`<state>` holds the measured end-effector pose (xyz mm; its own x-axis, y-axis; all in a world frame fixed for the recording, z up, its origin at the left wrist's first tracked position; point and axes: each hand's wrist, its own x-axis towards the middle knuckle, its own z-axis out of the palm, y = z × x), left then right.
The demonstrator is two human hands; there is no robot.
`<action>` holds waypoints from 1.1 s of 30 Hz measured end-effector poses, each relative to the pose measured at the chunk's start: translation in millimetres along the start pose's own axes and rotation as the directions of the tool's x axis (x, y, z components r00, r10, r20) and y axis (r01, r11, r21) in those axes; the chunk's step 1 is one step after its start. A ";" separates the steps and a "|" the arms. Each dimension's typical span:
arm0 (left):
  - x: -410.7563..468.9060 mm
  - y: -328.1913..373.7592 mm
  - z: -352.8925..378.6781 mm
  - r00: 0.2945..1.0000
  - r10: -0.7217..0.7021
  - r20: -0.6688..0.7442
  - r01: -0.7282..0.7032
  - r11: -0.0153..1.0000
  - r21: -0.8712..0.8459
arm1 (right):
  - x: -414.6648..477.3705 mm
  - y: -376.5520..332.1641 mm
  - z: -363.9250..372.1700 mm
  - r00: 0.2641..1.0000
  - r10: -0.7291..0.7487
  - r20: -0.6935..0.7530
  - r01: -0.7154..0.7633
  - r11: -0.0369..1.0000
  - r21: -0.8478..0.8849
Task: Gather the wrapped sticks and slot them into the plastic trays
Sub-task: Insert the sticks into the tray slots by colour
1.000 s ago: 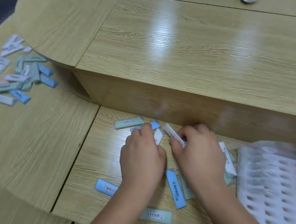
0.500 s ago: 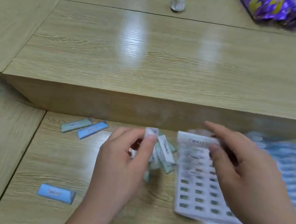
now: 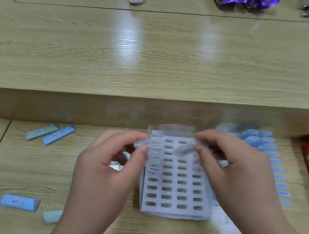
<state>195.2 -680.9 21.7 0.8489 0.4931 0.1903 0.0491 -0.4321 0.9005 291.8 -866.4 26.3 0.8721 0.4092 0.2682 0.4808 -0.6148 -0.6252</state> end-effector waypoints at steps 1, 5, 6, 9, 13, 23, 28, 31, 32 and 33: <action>-6.4 -1.2 -2.7 1.000 0.005 0.005 -0.005 1.000 0.014 | -5.2 -1.0 0.3 1.000 -0.030 0.000 0.030 0.999 0.018; -29.8 -10.3 -4.0 0.999 0.006 0.046 -0.008 0.998 0.055 | -24.4 -0.6 8.3 0.995 -0.051 0.084 0.043 0.995 0.089; -33.9 -12.3 -2.6 0.998 0.002 0.056 -0.005 0.999 0.048 | -27.3 -0.8 12.2 0.993 -0.056 0.108 0.046 0.995 0.090; -40.4 -19.9 0.9 0.998 0.006 0.060 -0.008 0.999 0.035 | -32.5 0.6 25.4 0.990 -0.075 0.118 0.063 0.992 0.107; -45.7 -30.7 5.5 0.999 0.032 0.041 -0.037 0.993 0.112 | -38.3 6.4 40.9 0.988 -0.120 0.093 0.112 0.990 0.087; -52.7 -46.8 12.1 0.993 0.108 0.040 -0.113 0.980 0.161 | -42.9 9.7 52.0 0.986 -0.167 0.021 0.163 0.978 0.129; -55.4 -53.7 17.4 0.982 0.188 0.034 -0.191 0.970 0.152 | -43.4 11.7 54.4 0.986 -0.165 -0.019 0.166 0.975 0.148; -56.8 -54.4 17.0 0.989 0.146 0.021 -0.147 0.982 0.116 | -45.2 11.6 55.2 0.981 -0.191 -0.021 0.192 0.971 0.141; -56.8 -54.3 16.4 0.989 0.143 0.023 -0.145 0.982 0.124 | -46.5 11.7 55.4 0.981 -0.193 -0.020 0.194 0.971 0.141; -56.6 -54.0 15.4 0.988 0.153 0.031 -0.156 0.977 0.144 | -48.0 12.0 55.2 0.981 -0.195 -0.017 0.195 0.971 0.138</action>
<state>152.5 -697.1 -43.7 0.8622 0.3974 0.3140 -0.0088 -0.6082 0.7937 250.7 -856.1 -34.6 0.7632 0.5094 0.3975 0.6245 -0.4239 -0.6559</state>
